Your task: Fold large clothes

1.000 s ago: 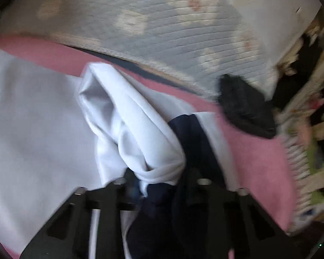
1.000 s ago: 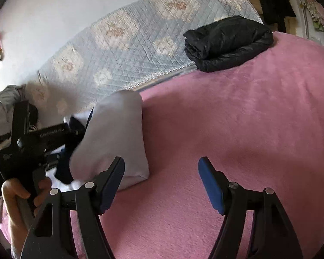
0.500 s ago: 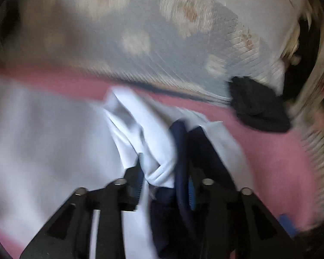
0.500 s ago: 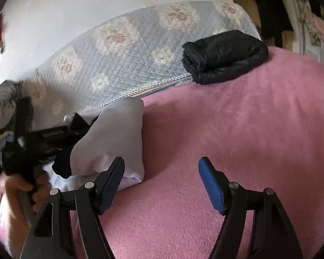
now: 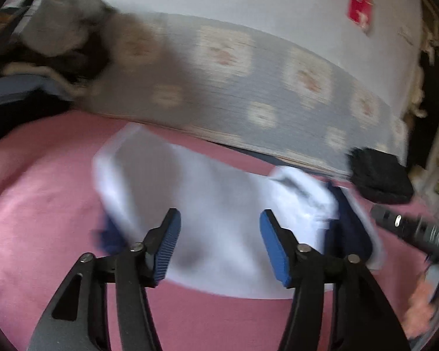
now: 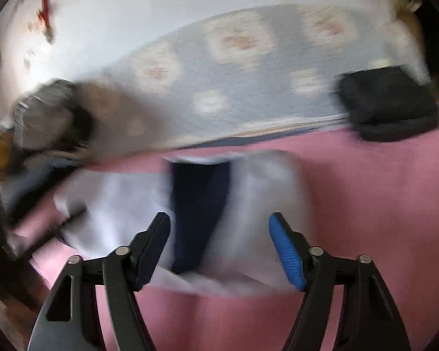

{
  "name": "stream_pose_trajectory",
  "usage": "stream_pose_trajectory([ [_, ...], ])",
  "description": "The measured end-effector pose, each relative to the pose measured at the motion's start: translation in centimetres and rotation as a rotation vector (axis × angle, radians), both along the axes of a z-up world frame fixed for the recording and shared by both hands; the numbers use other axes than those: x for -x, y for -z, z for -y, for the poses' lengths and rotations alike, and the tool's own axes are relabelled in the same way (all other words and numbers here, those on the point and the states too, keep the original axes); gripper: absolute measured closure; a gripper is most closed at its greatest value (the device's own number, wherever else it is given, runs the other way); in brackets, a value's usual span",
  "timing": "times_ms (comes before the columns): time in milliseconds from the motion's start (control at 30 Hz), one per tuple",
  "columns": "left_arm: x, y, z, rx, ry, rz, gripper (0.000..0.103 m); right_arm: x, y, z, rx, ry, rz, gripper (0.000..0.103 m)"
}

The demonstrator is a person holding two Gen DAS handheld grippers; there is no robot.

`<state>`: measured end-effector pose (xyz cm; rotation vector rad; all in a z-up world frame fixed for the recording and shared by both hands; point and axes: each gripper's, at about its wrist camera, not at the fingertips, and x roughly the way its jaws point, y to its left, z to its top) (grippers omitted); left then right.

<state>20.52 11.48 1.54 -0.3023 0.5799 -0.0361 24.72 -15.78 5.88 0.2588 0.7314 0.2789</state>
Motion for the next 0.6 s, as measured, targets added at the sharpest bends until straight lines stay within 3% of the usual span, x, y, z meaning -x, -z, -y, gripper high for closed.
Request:
stream_pose_trajectory([
  [33,0.2,0.0,-1.4,-0.021,-0.059,0.004,0.03,-1.1,0.0,-0.9,-0.043,-0.026,-0.019,0.058],
  [67,0.4,-0.2,-2.4,-0.023,-0.1,0.018,0.027,-2.1,0.2,-1.9,-0.069,-0.043,-0.035,0.061],
  [200,0.7,1.5,-6.6,0.079,-0.158,0.052,0.013,-6.7,3.6,-6.6,0.164,-0.007,-0.137,0.067],
  [267,-0.4,3.0,-8.0,0.144,-0.16,0.002,0.013,-8.7,5.7,-6.4,0.19,0.028,-0.19,0.072],
  [367,-1.6,4.7,-9.0,0.238,-0.148,-0.037,0.015,-10.9,7.2,-5.2,0.125,0.053,-0.248,0.076],
  [433,-1.8,5.3,-9.0,0.277,-0.143,-0.046,0.025,-12.3,8.0,-5.0,0.111,0.104,-0.279,0.076],
  [600,-2.8,6.1,-8.1,0.275,-0.086,-0.112,0.025,-14.0,9.5,-7.3,0.302,0.136,-0.24,0.076],
])
